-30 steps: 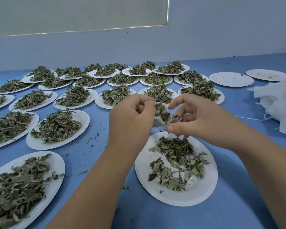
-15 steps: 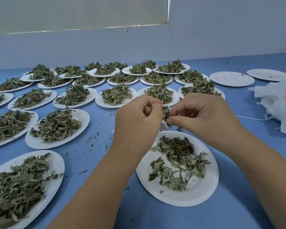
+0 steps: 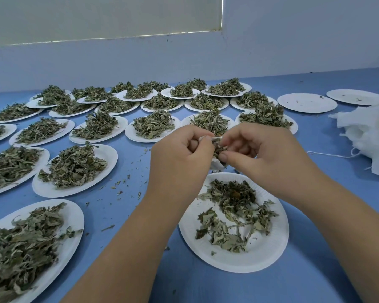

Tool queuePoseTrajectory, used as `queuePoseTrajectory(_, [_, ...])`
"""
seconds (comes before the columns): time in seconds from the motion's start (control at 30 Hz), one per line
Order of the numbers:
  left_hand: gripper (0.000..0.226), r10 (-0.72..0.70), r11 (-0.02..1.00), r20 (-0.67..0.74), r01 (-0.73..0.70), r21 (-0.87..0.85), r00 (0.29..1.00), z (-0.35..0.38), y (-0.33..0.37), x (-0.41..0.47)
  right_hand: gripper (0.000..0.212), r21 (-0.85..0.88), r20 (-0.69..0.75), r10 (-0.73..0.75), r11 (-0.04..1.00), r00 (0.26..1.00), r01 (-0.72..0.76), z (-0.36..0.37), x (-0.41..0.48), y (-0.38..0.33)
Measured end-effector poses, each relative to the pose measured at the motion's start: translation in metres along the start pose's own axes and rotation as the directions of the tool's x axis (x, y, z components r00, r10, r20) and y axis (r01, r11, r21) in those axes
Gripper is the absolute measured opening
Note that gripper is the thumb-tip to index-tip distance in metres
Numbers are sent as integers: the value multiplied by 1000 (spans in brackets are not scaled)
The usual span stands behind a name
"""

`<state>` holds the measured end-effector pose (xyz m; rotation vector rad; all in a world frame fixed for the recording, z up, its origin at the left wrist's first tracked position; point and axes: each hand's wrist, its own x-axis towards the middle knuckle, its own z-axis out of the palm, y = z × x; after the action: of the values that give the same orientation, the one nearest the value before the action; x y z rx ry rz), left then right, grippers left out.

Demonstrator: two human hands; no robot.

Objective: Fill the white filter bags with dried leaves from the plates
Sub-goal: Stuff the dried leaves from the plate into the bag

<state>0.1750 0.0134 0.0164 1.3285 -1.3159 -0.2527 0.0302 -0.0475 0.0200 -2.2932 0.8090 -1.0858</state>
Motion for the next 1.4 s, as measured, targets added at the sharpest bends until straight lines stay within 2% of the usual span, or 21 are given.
queuePoseTrajectory(0.07, [25,-3,1000,0,3,-4,1000,0,0,0,18,34,-27,10,999,1000,-9,0,0,-1])
queuePoseTrajectory(0.23, [27,-20,1000,-14,20,9,1000,1,-3,2,16,-18,-7,-25,1000,1000,25,-2,0,-4])
queuePoseTrajectory(0.33, [27,-30,999,-9,29,-20,1000,0,-1,2,20,49,-4,0,999,1000,0,-4,0,-3])
queuePoseTrajectory(0.47, [25,-35,995,15,36,-88,999,-1,4,-1,14,154,-1,69,986,998,-68,-4,2,-2])
queuePoseTrajectory(0.63, [23,-65,992,11,66,-104,998,-1,4,-2,29,339,-12,210,921,978,-194,-2,3,-3])
queuePoseTrajectory(0.8, [21,-93,984,46,99,-145,995,-1,8,-5,42,417,111,289,855,951,-309,-2,4,-2])
queuePoseTrajectory(0.93, [27,-54,991,72,62,-118,996,-1,11,-6,44,476,209,318,793,925,-380,-2,5,0])
queuePoseTrajectory(1.03, [31,-39,988,93,53,-147,995,-1,14,-6,38,478,225,323,785,919,-393,-1,4,2])
queuePoseTrajectory(1.23, [23,-45,992,141,61,-110,989,1,14,-7,16,357,135,303,873,943,-332,7,4,2])
queuePoseTrajectory(1.4, [21,-32,997,139,41,-69,990,3,13,-8,17,228,49,300,925,953,-303,13,7,0])
